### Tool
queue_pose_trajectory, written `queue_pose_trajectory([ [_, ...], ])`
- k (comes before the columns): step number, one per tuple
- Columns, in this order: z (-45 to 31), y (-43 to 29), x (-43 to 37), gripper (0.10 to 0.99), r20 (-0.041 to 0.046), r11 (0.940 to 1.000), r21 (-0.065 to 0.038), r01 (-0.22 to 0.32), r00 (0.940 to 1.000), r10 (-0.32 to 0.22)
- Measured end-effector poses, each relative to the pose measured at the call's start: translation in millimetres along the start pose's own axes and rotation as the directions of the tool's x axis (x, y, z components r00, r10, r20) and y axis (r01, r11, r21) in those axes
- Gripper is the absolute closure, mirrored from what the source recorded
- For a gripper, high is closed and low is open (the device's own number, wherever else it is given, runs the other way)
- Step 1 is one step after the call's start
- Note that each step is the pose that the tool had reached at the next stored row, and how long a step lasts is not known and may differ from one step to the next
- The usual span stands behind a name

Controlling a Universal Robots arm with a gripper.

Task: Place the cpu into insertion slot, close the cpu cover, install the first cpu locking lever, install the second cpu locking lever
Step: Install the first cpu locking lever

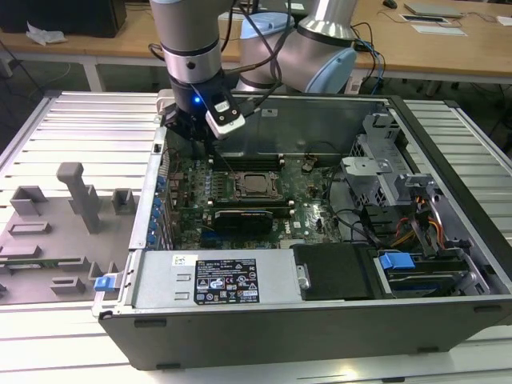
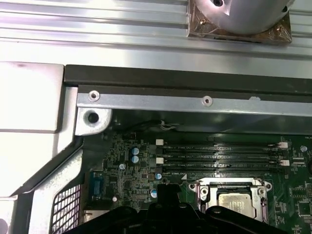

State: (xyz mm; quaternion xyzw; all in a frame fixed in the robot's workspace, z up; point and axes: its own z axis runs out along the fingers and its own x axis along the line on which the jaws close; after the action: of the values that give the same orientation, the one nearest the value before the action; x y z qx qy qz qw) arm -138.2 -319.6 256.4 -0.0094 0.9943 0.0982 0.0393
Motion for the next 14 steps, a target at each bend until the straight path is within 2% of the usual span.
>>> queue_pose_trajectory([
  [1, 0.6, 0.0, 0.1, 0.980, -0.0001, 1.0000, -0.004, 0.000, 1.0000, 0.000],
  [5, 1.4, 0.0, -1.2, 0.980, 0.0008, 1.0000, -0.005, -0.001, 1.0000, 0.001],
  [7, 1.7, -0.3, -9.1, 0.980, -0.0002, 1.0000, -0.004, -0.001, 1.0000, 0.001],
  [9, 2.1, -0.4, -13.6, 0.980, -0.0005, 1.0000, -0.004, -0.001, 1.0000, 0.001],
  [11, 2.9, -0.7, -24.4, 0.980, -0.0029, 1.0000, -0.004, -0.001, 1.0000, 0.001],
  [14, 3.7, -1.0, -35.9, 0.980, -0.0058, 1.0000, -0.004, -0.002, 1.0000, 0.002],
])
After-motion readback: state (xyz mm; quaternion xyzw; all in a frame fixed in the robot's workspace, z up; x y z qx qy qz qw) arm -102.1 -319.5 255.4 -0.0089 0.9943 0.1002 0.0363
